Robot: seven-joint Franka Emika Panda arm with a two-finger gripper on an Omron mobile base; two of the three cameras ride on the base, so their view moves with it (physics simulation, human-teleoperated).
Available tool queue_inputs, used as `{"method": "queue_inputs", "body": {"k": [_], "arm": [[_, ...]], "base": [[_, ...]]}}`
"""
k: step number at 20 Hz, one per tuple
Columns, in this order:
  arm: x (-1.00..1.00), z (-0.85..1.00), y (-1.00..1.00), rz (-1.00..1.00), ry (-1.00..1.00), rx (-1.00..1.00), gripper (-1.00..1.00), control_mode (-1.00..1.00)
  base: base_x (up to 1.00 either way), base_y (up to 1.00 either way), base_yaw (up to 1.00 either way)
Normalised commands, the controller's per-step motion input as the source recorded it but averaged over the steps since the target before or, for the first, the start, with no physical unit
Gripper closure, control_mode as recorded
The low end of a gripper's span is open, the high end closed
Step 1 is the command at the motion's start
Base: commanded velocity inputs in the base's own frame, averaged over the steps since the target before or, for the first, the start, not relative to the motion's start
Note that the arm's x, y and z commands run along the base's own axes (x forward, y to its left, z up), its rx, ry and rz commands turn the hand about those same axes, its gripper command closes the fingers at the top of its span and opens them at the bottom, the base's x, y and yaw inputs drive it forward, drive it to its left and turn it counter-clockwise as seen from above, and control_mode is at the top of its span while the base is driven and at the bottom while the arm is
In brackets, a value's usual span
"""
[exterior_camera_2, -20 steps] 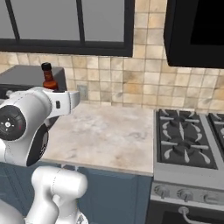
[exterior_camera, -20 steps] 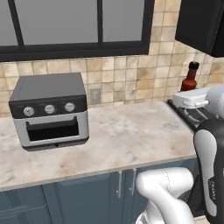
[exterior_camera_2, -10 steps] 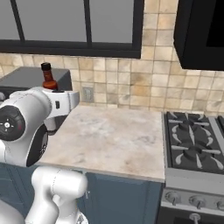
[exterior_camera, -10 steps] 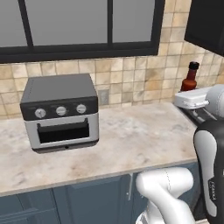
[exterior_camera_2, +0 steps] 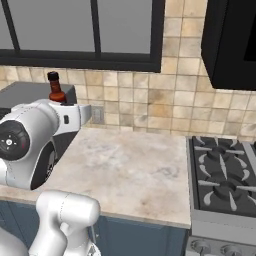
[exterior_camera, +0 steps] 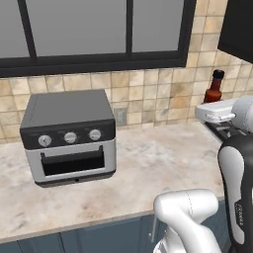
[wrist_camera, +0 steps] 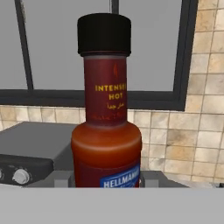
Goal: Take 2 condiments from the cabinet and move them on the counter near the stove.Make sure the condiments are lined up with each other, next to each other.
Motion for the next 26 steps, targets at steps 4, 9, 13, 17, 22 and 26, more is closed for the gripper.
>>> {"method": "queue_inputs", "body": {"k": [4,9,13,17,22,26], "arm": [[0.00,0.00,0.00,0.00,0.00,0.00,1.00,1.00],[0.00,0.00,0.00,0.00,0.00,0.00,1.00,1.00],[0.00,0.00,0.00,0.00,0.00,0.00,1.00,1.00],[0.00,-0.26,-0.48,0.02,0.00,0.00,1.00,-1.00],[0.00,-0.58,-1.00,0.11,0.05,0.00,1.00,-1.00],[0.00,-0.60,-0.98,0.19,0.07,0.00,1.00,-1.00]], "base": [[0.22,0.01,-0.01],[0.00,0.00,0.00],[0.00,-0.02,0.00],[0.00,-0.24,0.00],[0.00,0.00,0.00],[0.00,0.00,0.00]]}}
